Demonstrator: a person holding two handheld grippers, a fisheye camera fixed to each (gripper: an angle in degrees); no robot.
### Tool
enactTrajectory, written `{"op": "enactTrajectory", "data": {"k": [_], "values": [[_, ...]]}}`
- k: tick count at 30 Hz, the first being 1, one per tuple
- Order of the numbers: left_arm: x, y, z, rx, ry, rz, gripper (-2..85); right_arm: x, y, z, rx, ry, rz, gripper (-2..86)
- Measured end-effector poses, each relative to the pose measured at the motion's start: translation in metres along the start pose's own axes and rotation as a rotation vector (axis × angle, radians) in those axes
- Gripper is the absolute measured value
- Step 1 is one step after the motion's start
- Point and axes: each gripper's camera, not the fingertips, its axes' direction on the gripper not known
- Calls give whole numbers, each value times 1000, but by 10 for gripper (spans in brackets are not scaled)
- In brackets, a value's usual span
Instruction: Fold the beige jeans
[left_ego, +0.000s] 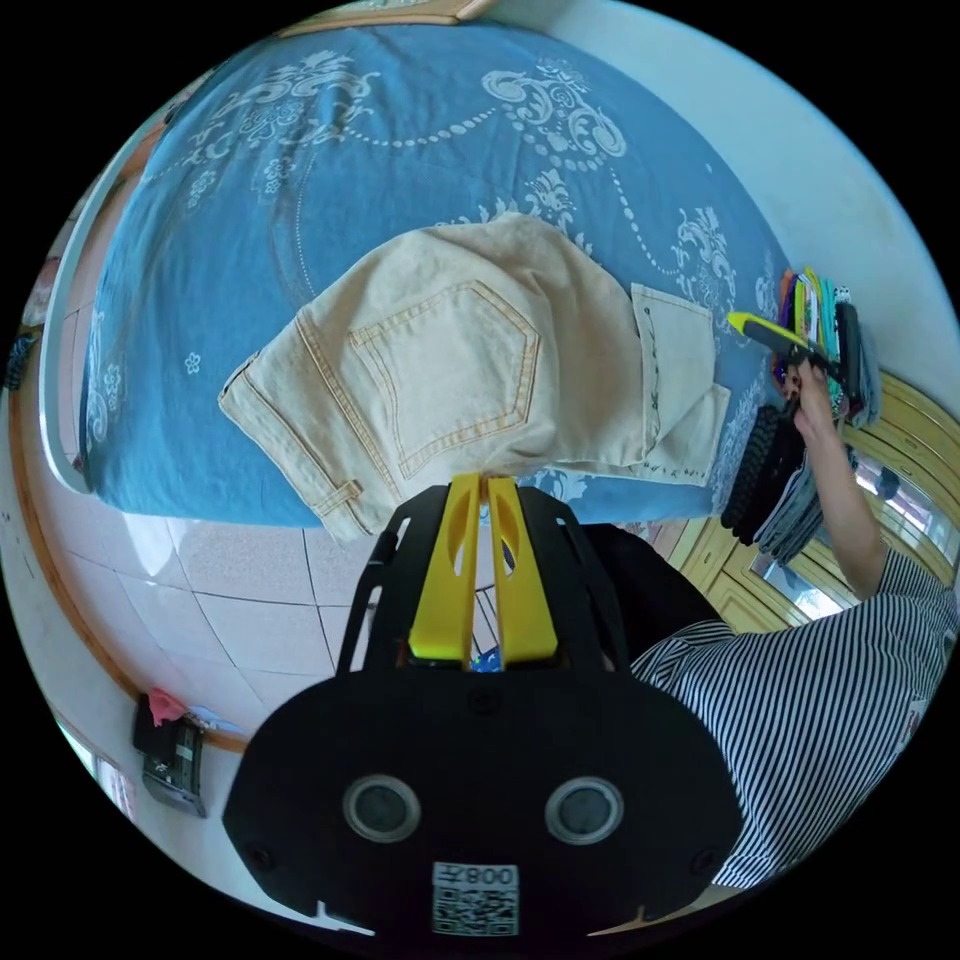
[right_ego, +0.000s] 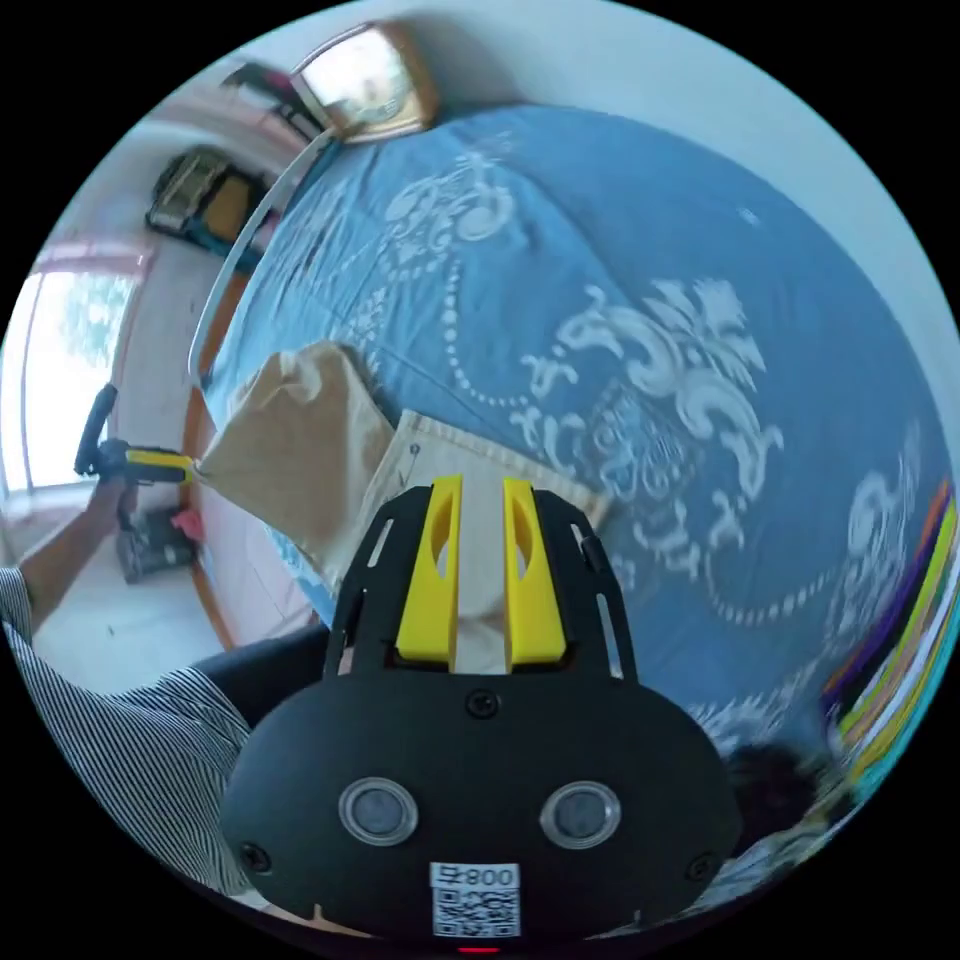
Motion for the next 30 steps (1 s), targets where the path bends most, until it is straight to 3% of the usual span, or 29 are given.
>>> {"op": "enactTrajectory", "data": {"k": [6,10,15,22,30], "values": [[-16,22,3,24,34,-48,16,-63,-44,83,-283,263,-407,69],[-28,40,-5,55,61,-82,16,-71,-26,87,-242,330,-478,39],[-36,65,-38,107,47,-85,16,-55,-6,75,-253,221,-390,17],[-44,80,-132,222,-26,2,14,-3,63,-37,37,40,-154,10],[-44,-52,-249,385,-251,50,6,149,86,-120,346,-155,321,10]]}}
